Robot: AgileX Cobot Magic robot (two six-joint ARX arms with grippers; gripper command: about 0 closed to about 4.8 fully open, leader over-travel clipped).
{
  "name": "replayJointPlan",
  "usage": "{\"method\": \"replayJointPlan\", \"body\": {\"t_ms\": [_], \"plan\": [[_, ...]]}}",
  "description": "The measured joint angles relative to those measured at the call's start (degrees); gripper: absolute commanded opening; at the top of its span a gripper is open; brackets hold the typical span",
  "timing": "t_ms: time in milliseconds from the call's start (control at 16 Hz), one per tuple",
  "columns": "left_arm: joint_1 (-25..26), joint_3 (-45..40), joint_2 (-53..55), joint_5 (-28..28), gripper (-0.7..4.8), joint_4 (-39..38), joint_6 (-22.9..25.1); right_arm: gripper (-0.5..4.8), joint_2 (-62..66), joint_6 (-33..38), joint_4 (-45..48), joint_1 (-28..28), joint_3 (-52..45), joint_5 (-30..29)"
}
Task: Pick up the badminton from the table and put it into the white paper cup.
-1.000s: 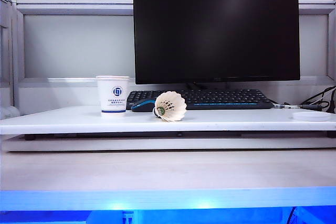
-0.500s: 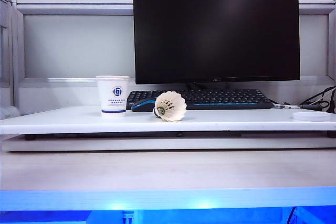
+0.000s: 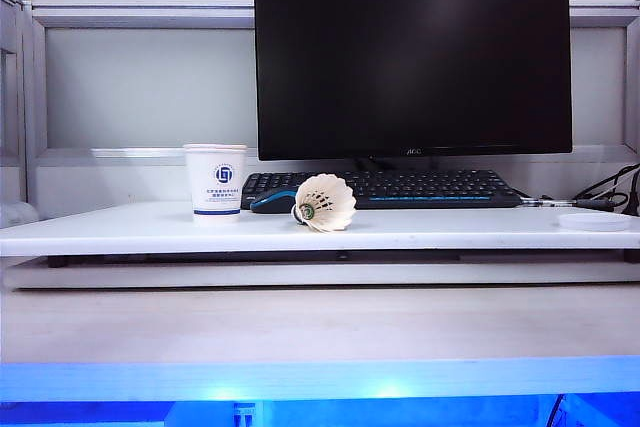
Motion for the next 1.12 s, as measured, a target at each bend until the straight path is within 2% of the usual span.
{"method": "replayJointPlan", "body": {"t_ms": [62,125,312,375,437,500,562,750,812,1125], "plan": [[-0.02,0.04,0.02,0.66,1.05,-0.09,-0.02,2.03,0.04,1.22,-0.28,0.00,0.66,-1.68],[0.00,0.07,0.02,0.83,1.35,-0.22,-0.04,2.55,0.07,1.95,-0.57,0.00,1.29,-2.89],[0.00,0.09,0.02,0.85,1.35,-0.31,-0.09,3.88,1.92,3.17,-3.76,0.02,5.88,-3.34],[0.00,0.09,0.02,0.85,1.35,-0.33,-0.50,3.92,3.65,3.30,-4.92,0.02,8.22,-3.67],[0.00,0.09,0.02,0.85,1.34,-0.35,-1.16,3.93,9.60,4.33,-6.88,0.02,12.68,-6.51],[0.00,0.09,0.02,0.85,1.35,-0.37,-1.25,4.21,17.35,7.13,-6.75,0.02,17.64,-10.91],[0.00,0.09,0.02,0.87,1.35,-0.39,-1.27,4.47,22.01,9.11,-5.42,0.02,19.85,-13.90],[0.00,0.11,0.02,0.87,1.34,-0.42,-1.27,4.74,29.86,16.02,-1.64,0.04,23.47,-18.91],[0.00,0.11,0.02,0.87,1.34,-0.44,-1.27,4.79,35.63,19.89,2.29,0.04,25.75,-22.80],[0.00,0.11,0.02,0.87,1.34,-0.44,-1.27,4.79,47.69,26.38,6.32,2.82,29.68,-27.12]]}}
